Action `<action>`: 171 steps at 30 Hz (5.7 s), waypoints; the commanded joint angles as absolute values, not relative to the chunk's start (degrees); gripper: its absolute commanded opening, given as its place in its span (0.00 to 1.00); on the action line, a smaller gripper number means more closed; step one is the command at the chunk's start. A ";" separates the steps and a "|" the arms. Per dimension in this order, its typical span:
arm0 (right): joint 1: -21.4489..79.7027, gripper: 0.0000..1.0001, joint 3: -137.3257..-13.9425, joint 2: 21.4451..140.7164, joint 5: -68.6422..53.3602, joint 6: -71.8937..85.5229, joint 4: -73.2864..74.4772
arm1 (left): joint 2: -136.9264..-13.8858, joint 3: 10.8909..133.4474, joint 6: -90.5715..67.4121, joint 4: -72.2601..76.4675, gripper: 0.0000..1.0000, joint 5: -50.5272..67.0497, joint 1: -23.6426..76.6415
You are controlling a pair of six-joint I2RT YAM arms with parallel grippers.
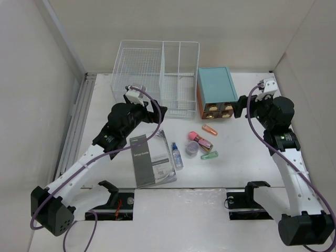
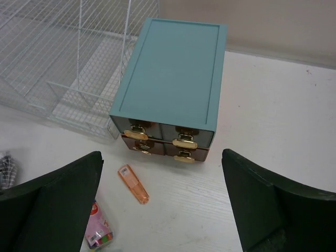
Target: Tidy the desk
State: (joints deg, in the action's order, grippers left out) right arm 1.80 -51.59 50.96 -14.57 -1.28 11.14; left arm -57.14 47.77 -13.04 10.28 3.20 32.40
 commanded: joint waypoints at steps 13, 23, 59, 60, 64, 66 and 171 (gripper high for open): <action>0.53 0.80 -51.68 50.80 -18.86 -10.45 13.79 | -55.72 46.05 -14.68 13.89 0.66 5.01 32.34; 0.53 1.00 -49.75 55.62 -48.27 -11.16 9.67 | -56.26 44.66 -28.34 4.14 0.63 -11.59 41.22; 44.47 0.82 -75.15 115.04 -22.05 7.38 0.79 | -32.08 9.84 -71.81 -5.54 0.70 -28.21 43.33; 44.47 0.79 -75.67 115.74 -23.02 8.86 0.79 | -32.69 9.84 -71.81 -4.93 0.70 -27.52 43.33; 45.79 0.50 -75.15 116.89 -26.62 8.88 0.79 | -33.31 9.14 -71.81 -4.92 0.69 -26.29 43.33; 45.79 0.15 -75.15 116.89 -28.21 8.88 0.27 | -33.84 8.62 -71.81 -4.92 0.69 -26.28 43.33; 4.39 0.55 -62.76 54.32 -14.94 -4.75 4.48 | -116.27 105.03 8.78 43.03 0.00 -33.05 44.03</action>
State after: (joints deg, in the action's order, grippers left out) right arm 4.51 -63.35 54.76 -14.15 -5.69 8.10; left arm -116.77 101.82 5.58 26.17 -31.31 44.38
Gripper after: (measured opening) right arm 0.546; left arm 0.098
